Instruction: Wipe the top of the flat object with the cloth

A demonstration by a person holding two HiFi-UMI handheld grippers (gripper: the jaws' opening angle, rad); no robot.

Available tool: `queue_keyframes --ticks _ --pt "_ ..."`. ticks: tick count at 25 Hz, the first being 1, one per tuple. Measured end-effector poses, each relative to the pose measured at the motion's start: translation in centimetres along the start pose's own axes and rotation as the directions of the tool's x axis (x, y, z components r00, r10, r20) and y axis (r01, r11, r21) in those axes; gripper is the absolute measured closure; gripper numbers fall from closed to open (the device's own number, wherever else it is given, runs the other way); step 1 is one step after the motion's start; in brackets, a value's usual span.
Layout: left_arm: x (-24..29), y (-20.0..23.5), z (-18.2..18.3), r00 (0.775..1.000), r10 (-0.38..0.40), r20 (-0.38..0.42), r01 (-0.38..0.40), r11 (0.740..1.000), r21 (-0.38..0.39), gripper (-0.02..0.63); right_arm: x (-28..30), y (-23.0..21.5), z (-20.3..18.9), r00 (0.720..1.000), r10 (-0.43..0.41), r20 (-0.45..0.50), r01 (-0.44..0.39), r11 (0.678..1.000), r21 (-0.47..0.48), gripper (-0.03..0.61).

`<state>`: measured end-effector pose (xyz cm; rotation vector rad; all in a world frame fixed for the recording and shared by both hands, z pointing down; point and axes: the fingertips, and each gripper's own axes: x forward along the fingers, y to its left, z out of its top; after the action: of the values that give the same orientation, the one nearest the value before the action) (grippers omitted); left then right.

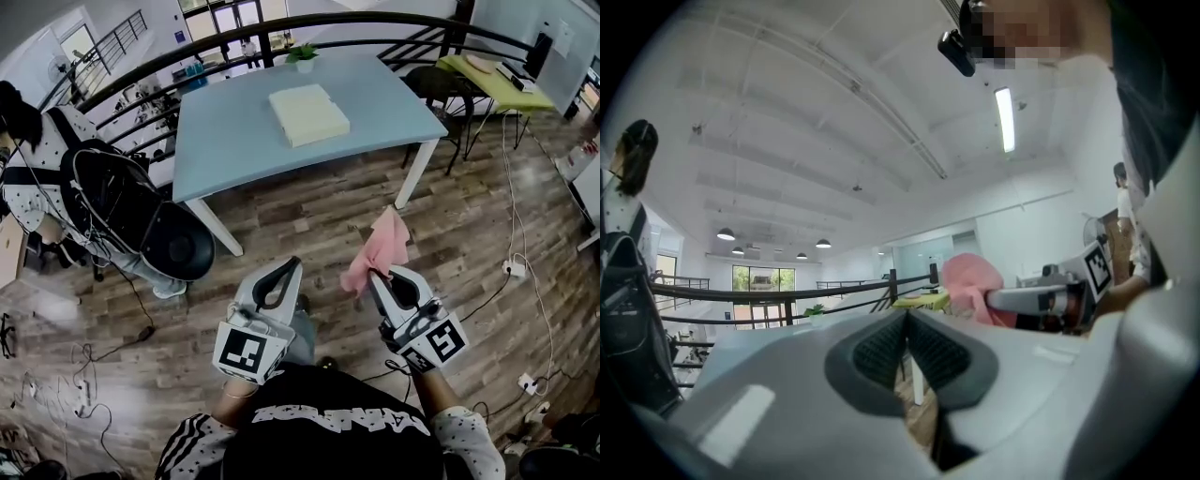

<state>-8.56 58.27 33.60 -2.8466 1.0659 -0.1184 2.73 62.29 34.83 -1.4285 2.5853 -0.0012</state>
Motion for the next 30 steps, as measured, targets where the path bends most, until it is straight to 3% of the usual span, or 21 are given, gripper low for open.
queue_keyframes --ticks 11,22,30 --pt "7.2 4.7 -1.1 0.998 -0.065 0.025 0.066 0.997 -0.037 0.614 5.5 -5.6 -0.8 0.998 -0.057 -0.003 0.057 0.997 -0.05 0.555" --pt "13.0 13.8 -1.7 0.999 -0.038 0.011 0.039 0.998 -0.049 0.614 15.6 -10.0 -1.3 0.999 -0.027 -0.039 0.026 0.999 -0.04 0.555" --pt "17.4 17.8 -1.3 0.998 -0.059 0.028 0.061 0.996 -0.058 0.614 20.4 -13.1 -1.3 0.998 -0.035 -0.056 0.031 0.998 -0.06 0.555"
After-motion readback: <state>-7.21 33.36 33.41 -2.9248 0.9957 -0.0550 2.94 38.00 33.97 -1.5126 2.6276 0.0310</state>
